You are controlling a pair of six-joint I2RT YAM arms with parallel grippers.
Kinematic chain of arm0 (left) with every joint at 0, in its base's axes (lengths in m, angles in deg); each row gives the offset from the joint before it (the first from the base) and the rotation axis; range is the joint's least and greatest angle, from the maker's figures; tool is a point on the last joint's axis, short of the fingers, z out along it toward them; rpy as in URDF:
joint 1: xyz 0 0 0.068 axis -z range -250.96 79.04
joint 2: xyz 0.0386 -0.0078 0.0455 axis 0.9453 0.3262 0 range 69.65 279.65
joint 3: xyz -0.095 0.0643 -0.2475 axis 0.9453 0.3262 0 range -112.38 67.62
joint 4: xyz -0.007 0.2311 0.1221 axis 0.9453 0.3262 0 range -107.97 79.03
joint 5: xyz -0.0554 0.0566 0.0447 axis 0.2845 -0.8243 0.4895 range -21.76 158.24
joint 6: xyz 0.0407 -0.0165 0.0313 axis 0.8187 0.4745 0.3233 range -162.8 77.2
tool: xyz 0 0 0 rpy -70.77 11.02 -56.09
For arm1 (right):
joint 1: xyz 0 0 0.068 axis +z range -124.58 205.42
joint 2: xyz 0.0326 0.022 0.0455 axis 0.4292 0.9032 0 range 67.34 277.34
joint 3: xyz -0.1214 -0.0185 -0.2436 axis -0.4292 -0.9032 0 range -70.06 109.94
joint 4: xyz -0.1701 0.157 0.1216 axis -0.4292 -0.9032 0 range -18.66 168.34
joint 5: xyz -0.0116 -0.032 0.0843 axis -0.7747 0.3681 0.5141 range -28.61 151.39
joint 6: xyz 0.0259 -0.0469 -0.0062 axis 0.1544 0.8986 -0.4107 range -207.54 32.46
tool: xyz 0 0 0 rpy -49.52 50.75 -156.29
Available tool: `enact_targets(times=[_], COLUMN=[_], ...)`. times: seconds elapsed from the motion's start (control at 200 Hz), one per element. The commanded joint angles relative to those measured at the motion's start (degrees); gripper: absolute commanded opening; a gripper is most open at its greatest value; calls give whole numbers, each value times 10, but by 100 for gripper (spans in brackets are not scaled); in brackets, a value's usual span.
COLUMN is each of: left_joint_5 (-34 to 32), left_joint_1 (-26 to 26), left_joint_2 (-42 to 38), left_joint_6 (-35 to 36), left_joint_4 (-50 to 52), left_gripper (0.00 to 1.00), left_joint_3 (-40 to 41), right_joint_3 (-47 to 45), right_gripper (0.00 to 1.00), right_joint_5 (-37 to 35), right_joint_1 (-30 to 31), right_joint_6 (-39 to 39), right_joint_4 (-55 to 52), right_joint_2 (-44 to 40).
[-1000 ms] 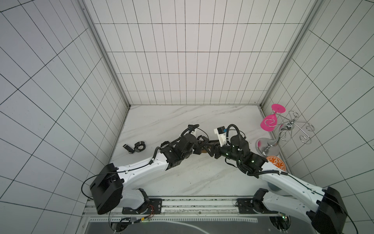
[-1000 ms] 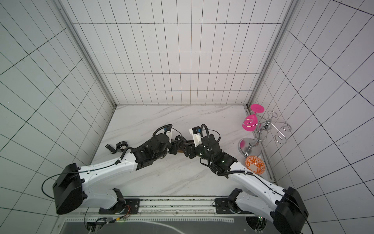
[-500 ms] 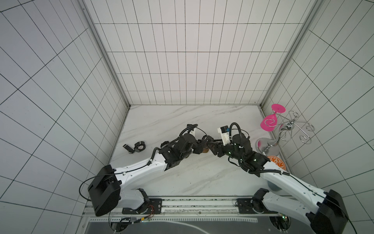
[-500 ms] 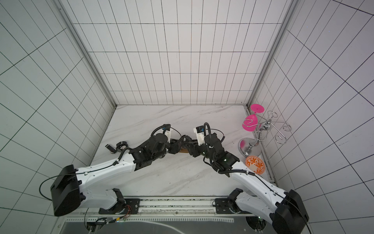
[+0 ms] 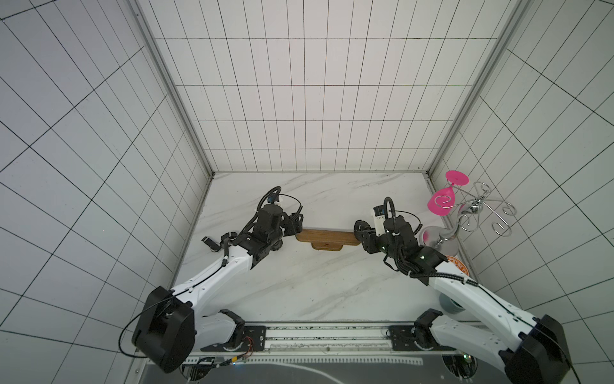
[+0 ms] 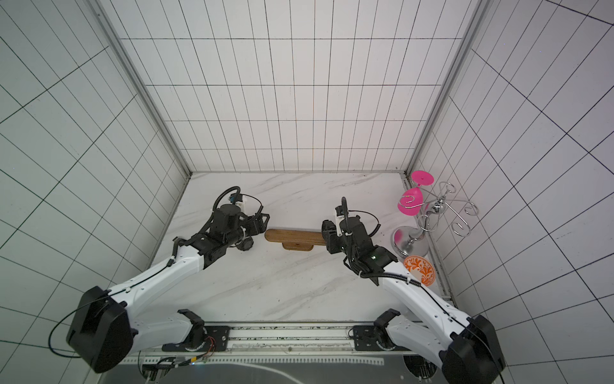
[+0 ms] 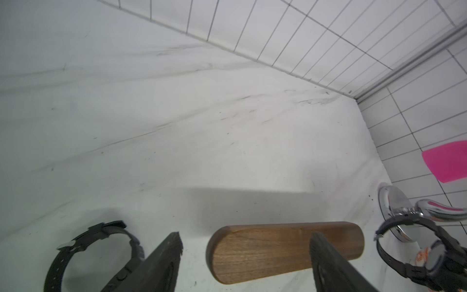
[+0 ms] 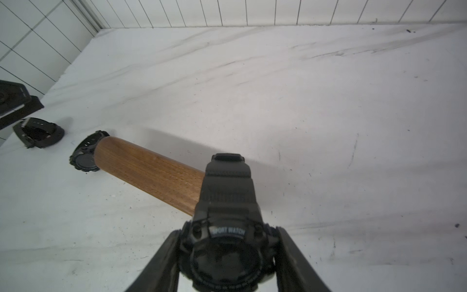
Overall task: Place watch on stand
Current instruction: Place the watch on the stand, then move the stand to the center of the board.
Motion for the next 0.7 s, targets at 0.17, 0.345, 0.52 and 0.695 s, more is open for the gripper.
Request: enact_targets(times=[0.17,0.345,0.52,0.695], left_joint_5=[78,118,140,141], left_joint_1=[-26,-24,-16,3], left_joint_2=[55,83,103,117], left_joint_6=[4,10,14,14], left_joint_4=[19,-10,-28,-35], left_gripper=[81,80,76,71], left_joint_3=[-7,-2,-4,-7], right_joint_3=[57,54,65,74], right_gripper=[41,41,40,40], right_joint_5=[-100,-96,-64,-48], right_joint_1=[-14,-15,-11,-4], right_joint_6=[14,13,18,14], right_joint_4=[-48,-47,-42,-39], right_joint_2=[25,55,86,98])
